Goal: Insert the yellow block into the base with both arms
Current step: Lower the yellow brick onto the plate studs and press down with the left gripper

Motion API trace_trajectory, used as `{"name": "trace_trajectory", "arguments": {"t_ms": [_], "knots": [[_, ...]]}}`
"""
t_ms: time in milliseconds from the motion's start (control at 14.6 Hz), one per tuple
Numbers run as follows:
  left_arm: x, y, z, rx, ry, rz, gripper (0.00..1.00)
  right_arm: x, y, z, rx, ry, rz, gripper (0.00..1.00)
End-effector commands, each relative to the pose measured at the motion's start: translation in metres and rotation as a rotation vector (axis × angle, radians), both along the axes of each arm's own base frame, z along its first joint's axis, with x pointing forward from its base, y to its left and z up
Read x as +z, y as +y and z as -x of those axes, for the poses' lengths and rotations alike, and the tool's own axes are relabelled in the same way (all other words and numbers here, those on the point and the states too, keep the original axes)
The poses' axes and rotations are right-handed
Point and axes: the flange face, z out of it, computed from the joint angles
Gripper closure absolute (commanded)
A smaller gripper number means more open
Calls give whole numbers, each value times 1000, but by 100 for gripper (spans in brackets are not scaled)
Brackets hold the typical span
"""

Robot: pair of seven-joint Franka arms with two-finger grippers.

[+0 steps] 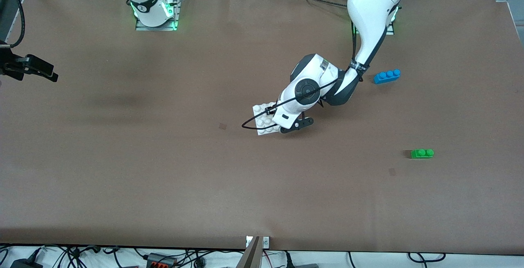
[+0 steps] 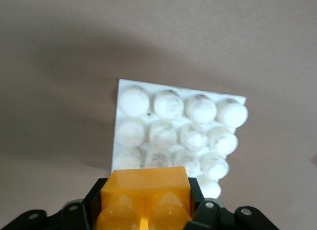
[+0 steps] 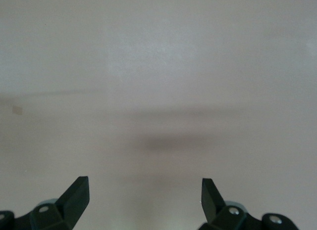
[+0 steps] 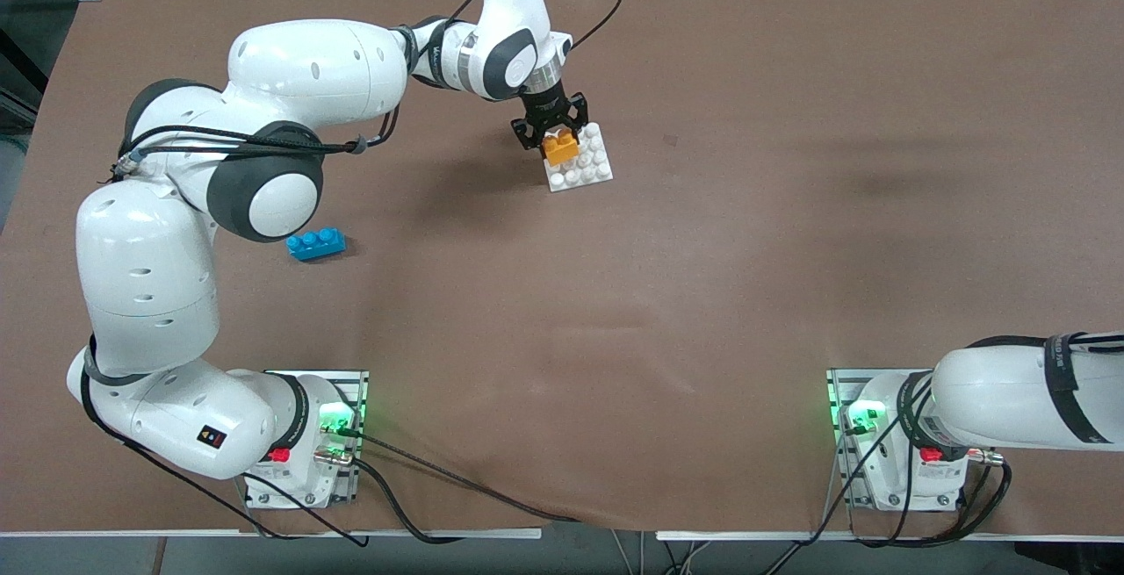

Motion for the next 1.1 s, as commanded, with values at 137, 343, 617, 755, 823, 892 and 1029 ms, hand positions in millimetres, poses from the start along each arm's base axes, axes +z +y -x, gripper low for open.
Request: {"name": "trace_trajectory", "arguments": {"t_ms": [137,343,617,755,823,892,1029], "knots": [[1,-32,8,-95,-102,-74,67,4,0,0,-11,3,-17,0],[3,-45,11,-119,-177,-50,67,3,0,0,-11,6,-17,0],[-5,-42,11,-127,-174,-58,67,3,0,0,-11,6,-17,0],[-9,-40,12,-136,-170,-65,66,3,0,0,-11,6,-17,0],[-11,-36,11,-145,-177,-77,66,3,0,0,-11,6,-17,0],[-15,-35,13,-152,-174,-87,66,3,0,0,-11,6,-17,0],[-15,-34,14,-154,-173,-88,66,3,0,0,-11,6,-17,0]]}}
